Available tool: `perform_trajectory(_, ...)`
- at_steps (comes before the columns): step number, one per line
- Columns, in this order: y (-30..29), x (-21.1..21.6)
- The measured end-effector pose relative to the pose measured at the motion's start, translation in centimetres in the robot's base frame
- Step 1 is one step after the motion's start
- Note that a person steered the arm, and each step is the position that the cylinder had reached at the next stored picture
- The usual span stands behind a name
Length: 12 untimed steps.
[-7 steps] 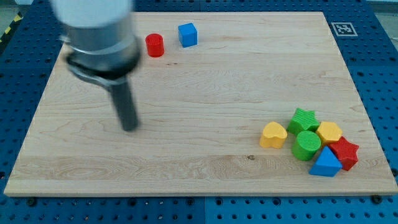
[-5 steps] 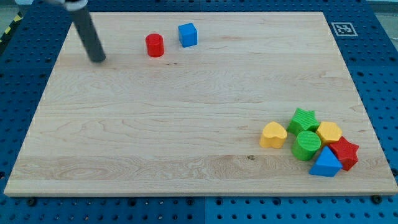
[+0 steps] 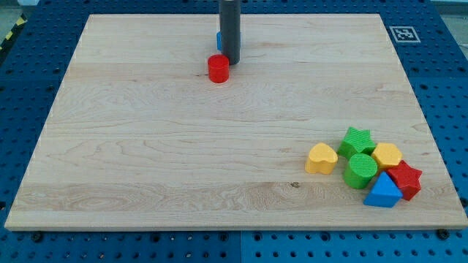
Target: Push the red circle into the yellow heart
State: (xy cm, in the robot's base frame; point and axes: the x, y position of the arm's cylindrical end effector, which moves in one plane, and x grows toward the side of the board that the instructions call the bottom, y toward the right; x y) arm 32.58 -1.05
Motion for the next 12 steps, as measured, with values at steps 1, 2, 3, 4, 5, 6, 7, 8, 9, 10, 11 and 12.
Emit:
perform_trajectory(1, -1.4, -0.8)
perform_trajectory(2, -4.4, -1.1)
perform_trajectory(3, -4.6, -0.1)
perform_trajectory(4, 0.2, 0.5)
perform_trajectory(5, 4.4, 1.8)
perform_trajectory(6, 4.6, 1.9)
perform_trajectory(7, 2.5, 0.3)
perform_trajectory(8, -2.8, -0.3)
perform_trajectory(9, -3.3, 0.8)
perform_trajectory(10, -1.9, 2.6)
perform_trajectory(11, 0.4, 4.3)
perform_trajectory(12, 1.7, 6.8)
